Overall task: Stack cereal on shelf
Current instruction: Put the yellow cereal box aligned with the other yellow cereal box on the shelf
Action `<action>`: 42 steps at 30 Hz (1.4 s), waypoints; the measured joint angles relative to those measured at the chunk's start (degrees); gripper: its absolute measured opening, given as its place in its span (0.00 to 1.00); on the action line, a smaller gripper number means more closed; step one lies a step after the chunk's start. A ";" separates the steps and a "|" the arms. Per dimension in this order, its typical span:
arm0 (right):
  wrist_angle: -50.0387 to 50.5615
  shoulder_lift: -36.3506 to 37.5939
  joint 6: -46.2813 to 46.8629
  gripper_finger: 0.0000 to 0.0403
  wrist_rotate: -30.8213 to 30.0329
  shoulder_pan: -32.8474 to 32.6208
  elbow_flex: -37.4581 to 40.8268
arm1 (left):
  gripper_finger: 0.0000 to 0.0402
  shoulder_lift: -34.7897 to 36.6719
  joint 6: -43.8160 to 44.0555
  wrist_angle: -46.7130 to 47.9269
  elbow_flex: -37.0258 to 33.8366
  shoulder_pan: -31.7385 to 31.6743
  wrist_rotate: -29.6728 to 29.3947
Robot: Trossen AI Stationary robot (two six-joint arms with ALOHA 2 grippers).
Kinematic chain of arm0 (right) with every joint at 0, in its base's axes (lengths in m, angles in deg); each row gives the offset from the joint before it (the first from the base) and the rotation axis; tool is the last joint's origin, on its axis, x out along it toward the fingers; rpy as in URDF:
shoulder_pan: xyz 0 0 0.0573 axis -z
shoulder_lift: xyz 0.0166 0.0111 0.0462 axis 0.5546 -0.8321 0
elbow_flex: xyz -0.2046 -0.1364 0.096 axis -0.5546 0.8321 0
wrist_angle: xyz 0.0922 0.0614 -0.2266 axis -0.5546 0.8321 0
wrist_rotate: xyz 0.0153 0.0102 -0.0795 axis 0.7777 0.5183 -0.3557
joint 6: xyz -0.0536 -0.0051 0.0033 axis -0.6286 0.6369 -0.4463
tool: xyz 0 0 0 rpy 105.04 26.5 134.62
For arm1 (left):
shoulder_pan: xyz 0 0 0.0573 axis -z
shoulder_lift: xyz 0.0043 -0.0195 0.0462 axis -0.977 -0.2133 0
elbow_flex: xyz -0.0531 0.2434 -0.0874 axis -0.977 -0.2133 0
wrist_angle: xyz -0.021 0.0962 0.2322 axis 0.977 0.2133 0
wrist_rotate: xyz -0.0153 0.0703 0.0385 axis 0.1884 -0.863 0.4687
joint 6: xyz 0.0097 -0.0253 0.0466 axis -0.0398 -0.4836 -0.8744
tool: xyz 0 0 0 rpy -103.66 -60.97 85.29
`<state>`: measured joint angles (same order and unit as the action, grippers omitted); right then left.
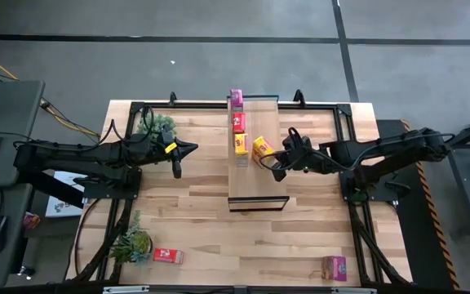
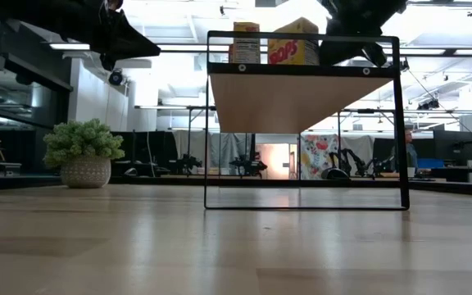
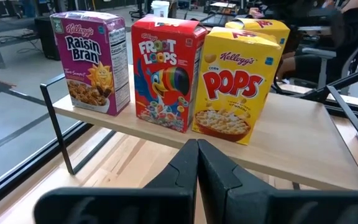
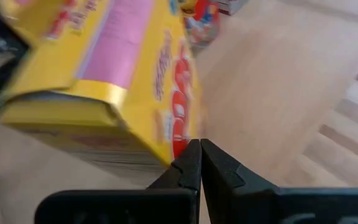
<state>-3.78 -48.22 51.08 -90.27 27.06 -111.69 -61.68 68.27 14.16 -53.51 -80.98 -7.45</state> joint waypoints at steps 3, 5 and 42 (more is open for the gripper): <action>-1.11 -0.02 0.90 0.00 0.41 -0.57 0.00 | 0.00 0.00 0.00 0.02 0.00 0.00 0.00; -1.25 -0.02 1.42 0.00 0.44 -0.97 0.00 | 0.00 -0.01 0.01 0.02 0.00 0.00 0.00; -2.41 -0.15 4.86 0.00 6.96 -3.07 -0.09 | 0.00 0.00 0.42 0.27 0.00 0.02 0.00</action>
<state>-6.19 -48.37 55.93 -83.32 23.98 -111.78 -61.69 68.69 14.43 -53.51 -80.96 -7.45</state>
